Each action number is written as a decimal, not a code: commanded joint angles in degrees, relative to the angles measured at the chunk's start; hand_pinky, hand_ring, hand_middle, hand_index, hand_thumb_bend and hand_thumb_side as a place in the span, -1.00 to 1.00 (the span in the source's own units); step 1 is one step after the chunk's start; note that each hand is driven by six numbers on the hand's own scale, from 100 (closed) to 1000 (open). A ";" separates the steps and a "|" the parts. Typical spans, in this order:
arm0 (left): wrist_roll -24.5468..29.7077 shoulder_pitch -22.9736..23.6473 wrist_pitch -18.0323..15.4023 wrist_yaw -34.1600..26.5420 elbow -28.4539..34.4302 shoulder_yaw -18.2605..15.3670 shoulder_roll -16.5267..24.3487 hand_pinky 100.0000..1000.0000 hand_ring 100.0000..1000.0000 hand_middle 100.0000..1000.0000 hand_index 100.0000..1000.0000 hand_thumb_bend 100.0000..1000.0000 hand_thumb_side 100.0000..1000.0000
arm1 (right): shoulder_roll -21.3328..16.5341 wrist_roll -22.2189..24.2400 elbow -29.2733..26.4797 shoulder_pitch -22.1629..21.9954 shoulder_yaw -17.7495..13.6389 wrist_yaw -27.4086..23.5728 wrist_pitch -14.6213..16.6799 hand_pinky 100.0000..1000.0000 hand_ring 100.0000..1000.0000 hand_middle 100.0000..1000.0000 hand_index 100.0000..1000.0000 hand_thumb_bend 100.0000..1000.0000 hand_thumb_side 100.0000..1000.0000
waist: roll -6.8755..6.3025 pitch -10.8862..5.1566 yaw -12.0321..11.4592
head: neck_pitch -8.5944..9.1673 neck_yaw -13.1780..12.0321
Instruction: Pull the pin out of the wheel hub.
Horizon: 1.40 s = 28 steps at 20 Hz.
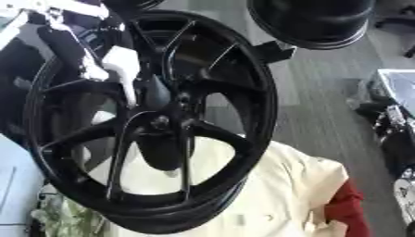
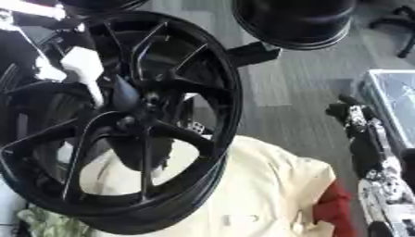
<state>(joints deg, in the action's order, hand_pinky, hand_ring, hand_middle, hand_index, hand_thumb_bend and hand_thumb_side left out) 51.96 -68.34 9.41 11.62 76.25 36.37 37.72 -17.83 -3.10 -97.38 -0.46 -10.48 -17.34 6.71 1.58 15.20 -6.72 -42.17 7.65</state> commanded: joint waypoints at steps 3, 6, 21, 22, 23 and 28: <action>0.00 -1.46 0.04 0.26 0.93 -0.22 0.49 0.57 0.31 0.06 0.12 -0.74 -1.00 | -0.60 0.14 -0.48 0.52 0.00 0.16 -0.08 0.94 0.47 0.24 0.55 -1.00 0.32 | -0.03 -0.81 0.04 | 0.68 -0.21; 0.00 -1.39 -0.27 0.39 1.48 -0.13 0.69 0.54 0.23 -0.02 -0.08 -0.77 -1.00 | -0.54 0.08 -0.40 0.45 -0.07 0.23 -0.06 0.94 0.47 0.24 0.56 -1.00 0.32 | -0.02 -0.82 0.02 | 0.62 -0.28; 0.00 -2.83 -0.34 1.78 5.66 -7.31 3.46 0.49 0.14 -0.10 -0.44 -0.90 -1.00 | -0.70 0.14 -0.76 -0.02 -0.17 0.01 0.02 0.94 0.47 0.24 0.56 -1.00 0.32 | 0.07 -1.26 -0.26 | 0.32 -0.42; 0.00 -2.87 -0.10 1.70 6.01 -8.43 3.90 0.49 0.14 -0.11 -0.44 -0.92 -1.00 | -0.73 0.12 -0.82 -0.07 -0.21 -0.02 0.04 0.94 0.47 0.24 0.56 -1.00 0.32 | 0.12 -1.30 -0.34 | 0.30 -0.36; 0.00 -2.82 0.17 1.48 6.35 -9.71 4.45 0.49 0.13 -0.11 -0.45 -0.95 -1.00 | -0.76 0.10 -0.88 -0.14 -0.25 -0.06 0.07 0.94 0.47 0.24 0.56 -1.00 0.32 | 0.18 -1.33 -0.46 | 0.27 -0.25; 0.00 -1.14 1.91 0.33 7.74 -16.40 8.39 0.48 0.12 -0.12 -0.46 -1.00 -1.00 | -0.88 -0.06 -1.12 -0.41 -0.53 -0.19 0.20 0.94 0.47 0.24 0.56 -1.00 0.32 | 0.36 -1.43 -1.10 | 0.16 0.25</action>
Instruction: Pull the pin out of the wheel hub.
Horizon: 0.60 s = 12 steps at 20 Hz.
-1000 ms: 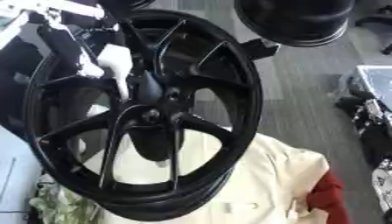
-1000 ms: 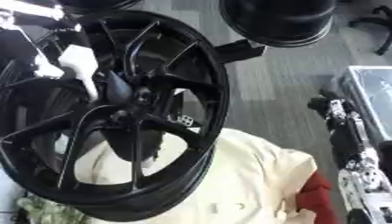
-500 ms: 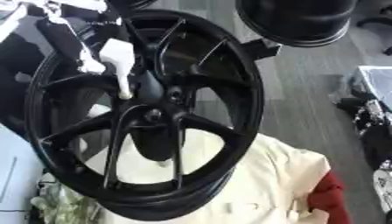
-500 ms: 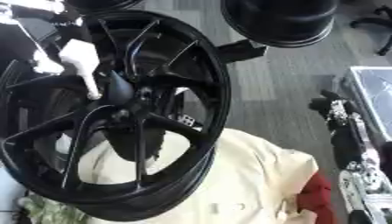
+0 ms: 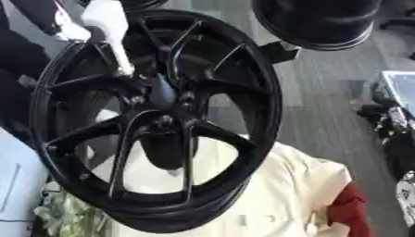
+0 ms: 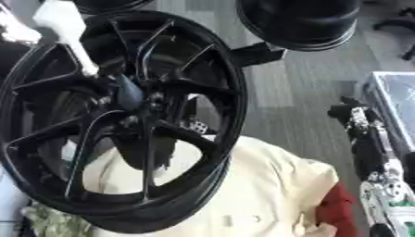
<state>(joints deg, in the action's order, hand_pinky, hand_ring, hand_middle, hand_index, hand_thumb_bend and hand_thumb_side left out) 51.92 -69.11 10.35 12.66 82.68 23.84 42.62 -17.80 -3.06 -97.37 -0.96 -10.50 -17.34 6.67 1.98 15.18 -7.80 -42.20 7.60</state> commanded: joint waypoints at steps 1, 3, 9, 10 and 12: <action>-0.07 0.47 1.43 -0.50 1.06 -5.24 4.43 0.48 0.12 -0.12 -0.45 -1.00 -1.00 | -0.96 -0.20 -1.20 -0.03 -0.70 -0.21 0.33 0.94 0.47 0.24 0.56 -1.00 0.32 | 0.01 -1.46 -0.46 | 0.08 0.71; -0.65 2.91 2.22 0.55 0.51 -8.12 7.00 0.48 0.12 -0.12 -0.44 -1.00 -1.00 | -1.09 -0.48 -1.45 -0.30 -1.11 -0.28 0.54 0.94 0.47 0.24 0.56 -1.00 0.32 | 0.09 -1.50 -1.14 | -0.08 1.17; -1.93 12.06 3.21 -0.08 -0.44 -14.11 14.42 0.56 0.29 0.11 0.06 -0.74 -1.00 | -1.76 -1.55 -2.45 -0.41 -2.29 -1.40 1.34 0.94 0.48 0.25 0.56 -1.00 0.28 | 0.52 -1.81 -1.93 | -0.14 1.54; -2.19 13.71 3.40 -0.22 -0.50 -14.42 15.07 0.61 0.42 0.31 0.36 -0.50 -1.00 | -1.92 -1.61 -2.68 -0.37 -2.38 -1.69 1.46 0.94 0.48 0.25 0.56 -1.00 0.28 | 0.59 -1.89 -1.95 | -0.06 1.40; -2.90 17.00 3.53 0.39 0.00 -14.90 16.13 0.67 0.53 0.50 0.59 0.01 -0.58 | -2.18 -1.63 -2.98 -0.29 -2.46 -2.20 1.58 0.94 0.48 0.25 0.56 -1.00 0.27 | 0.68 -2.05 -1.86 | -0.11 1.06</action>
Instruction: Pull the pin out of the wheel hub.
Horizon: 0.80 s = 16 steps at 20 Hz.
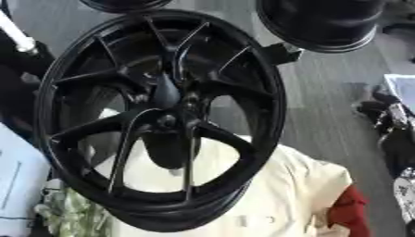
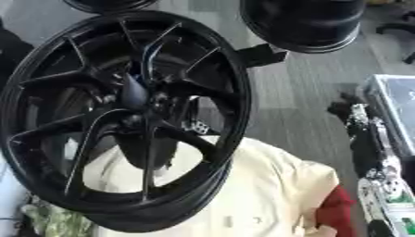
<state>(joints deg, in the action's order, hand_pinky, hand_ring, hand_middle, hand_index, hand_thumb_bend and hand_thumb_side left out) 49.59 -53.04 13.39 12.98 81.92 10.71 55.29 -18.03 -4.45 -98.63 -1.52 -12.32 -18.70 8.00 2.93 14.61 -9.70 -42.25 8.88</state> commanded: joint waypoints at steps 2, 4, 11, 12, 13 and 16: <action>-1.30 4.29 0.78 1.01 1.03 -2.14 4.19 0.72 0.59 0.59 0.70 0.27 -0.26 | -2.10 -0.14 -1.90 0.22 -0.61 -1.17 0.30 0.94 0.48 0.25 0.56 -1.00 0.28 | -0.12 -1.66 0.28 | -0.25 -0.34; -1.94 7.27 0.90 1.40 1.46 -2.68 4.76 0.72 0.59 0.60 0.73 0.38 -0.12 | -2.16 -0.05 -2.01 0.11 -0.58 -1.33 0.33 0.94 0.48 0.25 0.56 -1.00 0.28 | -0.03 -1.81 0.57 | -0.51 -0.55; -3.74 10.90 1.35 -0.68 2.02 -4.03 5.53 0.71 0.58 0.59 0.74 0.35 -0.02 | -1.72 -0.23 -1.89 -0.18 -0.82 -1.22 0.38 0.94 0.48 0.25 0.56 -1.00 0.29 | 0.00 -1.76 0.80 | -0.62 -1.09; -4.13 11.04 1.41 -1.00 2.08 -4.24 5.50 0.71 0.58 0.58 0.74 0.31 0.00 | -1.72 -0.24 -1.91 -0.17 -0.84 -1.23 0.40 0.94 0.48 0.25 0.56 -1.00 0.29 | 0.00 -1.75 0.82 | -0.65 -1.11; -4.73 11.09 1.55 -1.37 2.19 -4.61 5.41 0.69 0.56 0.56 0.72 0.17 0.02 | -1.70 -0.25 -1.94 -0.17 -0.86 -1.24 0.41 0.94 0.48 0.25 0.56 -1.00 0.29 | 0.02 -1.74 0.83 | -0.70 -1.09; -7.46 10.05 3.17 -2.90 3.48 -7.29 4.08 0.64 0.45 0.42 0.59 -0.36 0.02 | -1.46 -0.38 -1.95 -0.41 -1.06 -1.26 0.47 0.94 0.48 0.25 0.56 -1.00 0.29 | 0.24 -1.88 0.42 | -1.01 -0.85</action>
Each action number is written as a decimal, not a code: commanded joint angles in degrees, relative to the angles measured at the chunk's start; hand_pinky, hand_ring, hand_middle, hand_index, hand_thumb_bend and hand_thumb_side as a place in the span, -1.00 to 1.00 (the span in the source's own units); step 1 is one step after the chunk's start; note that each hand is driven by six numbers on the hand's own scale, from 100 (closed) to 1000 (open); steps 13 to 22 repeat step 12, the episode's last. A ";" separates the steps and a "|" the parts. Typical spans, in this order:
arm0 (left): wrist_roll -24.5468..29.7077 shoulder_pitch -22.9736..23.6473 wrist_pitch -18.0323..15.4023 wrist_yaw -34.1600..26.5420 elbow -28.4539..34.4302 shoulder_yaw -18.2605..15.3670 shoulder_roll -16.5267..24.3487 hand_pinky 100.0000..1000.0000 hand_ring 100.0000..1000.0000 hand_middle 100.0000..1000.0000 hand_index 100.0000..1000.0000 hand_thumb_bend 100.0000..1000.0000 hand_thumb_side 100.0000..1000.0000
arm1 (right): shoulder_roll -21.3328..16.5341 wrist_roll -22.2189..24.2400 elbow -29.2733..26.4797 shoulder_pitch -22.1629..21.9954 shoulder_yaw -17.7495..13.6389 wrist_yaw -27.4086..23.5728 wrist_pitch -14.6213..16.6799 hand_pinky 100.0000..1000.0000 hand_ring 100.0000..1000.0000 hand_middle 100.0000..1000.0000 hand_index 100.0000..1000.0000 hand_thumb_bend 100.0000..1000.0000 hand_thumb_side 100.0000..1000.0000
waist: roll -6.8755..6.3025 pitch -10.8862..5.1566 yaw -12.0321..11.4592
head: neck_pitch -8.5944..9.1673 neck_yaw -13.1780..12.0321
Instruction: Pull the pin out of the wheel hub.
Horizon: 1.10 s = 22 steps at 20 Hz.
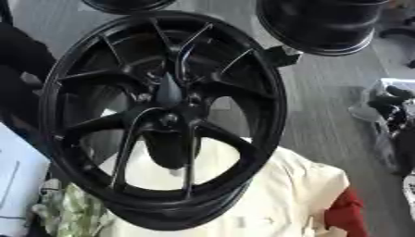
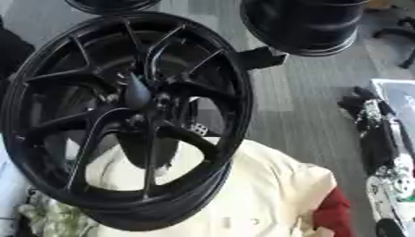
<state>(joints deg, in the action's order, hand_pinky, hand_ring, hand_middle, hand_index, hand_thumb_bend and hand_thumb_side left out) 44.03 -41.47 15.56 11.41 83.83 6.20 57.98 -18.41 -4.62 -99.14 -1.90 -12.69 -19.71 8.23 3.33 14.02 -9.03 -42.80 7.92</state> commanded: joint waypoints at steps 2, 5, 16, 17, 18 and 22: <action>-3.88 -2.57 2.81 -3.11 3.18 -5.68 -0.89 0.63 0.41 0.38 0.52 -0.55 0.07 | -0.73 -0.45 -1.49 -0.24 -0.99 -0.25 0.33 0.94 0.48 0.25 0.56 -1.00 0.29 | 0.17 -1.39 -0.77 | -0.67 0.39; -6.77 -0.58 4.73 -5.95 7.32 -10.29 -5.22 0.64 0.42 0.39 0.52 -0.57 0.10 | -0.20 -0.85 -1.75 -0.41 -1.40 -0.33 0.57 0.94 0.48 0.25 0.56 -1.00 0.28 | 0.87 -1.40 -1.38 | -0.73 0.89; -59.68 21.49 -12.39 -37.51 17.68 -14.53 -21.10 0.66 0.45 0.41 0.50 -0.34 0.09 | -0.68 -1.53 -3.77 0.45 -1.53 -0.80 1.17 0.94 0.48 0.26 0.56 -1.00 0.24 | 1.33 -0.60 0.00 | -0.12 -1.25; -59.68 21.49 -12.39 -37.51 17.68 -14.53 -21.10 0.66 0.45 0.41 0.50 -0.34 0.09 | -0.68 -1.53 -3.77 0.45 -1.53 -0.80 1.17 0.94 0.48 0.26 0.56 -1.00 0.24 | 1.33 -0.60 0.00 | -0.12 -1.25; -59.68 21.49 -12.39 -37.51 17.68 -14.53 -21.10 0.66 0.45 0.41 0.50 -0.34 0.09 | -0.68 -1.53 -3.77 0.45 -1.53 -0.80 1.17 0.94 0.48 0.26 0.56 -1.00 0.24 | 1.33 -0.60 0.00 | -0.12 -1.25; -59.68 21.49 -12.39 -37.51 17.68 -14.53 -21.10 0.66 0.45 0.41 0.50 -0.34 0.09 | -0.68 -1.53 -3.77 0.45 -1.53 -0.80 1.17 0.94 0.48 0.26 0.56 -1.00 0.24 | 1.33 -0.60 0.00 | -0.12 -1.25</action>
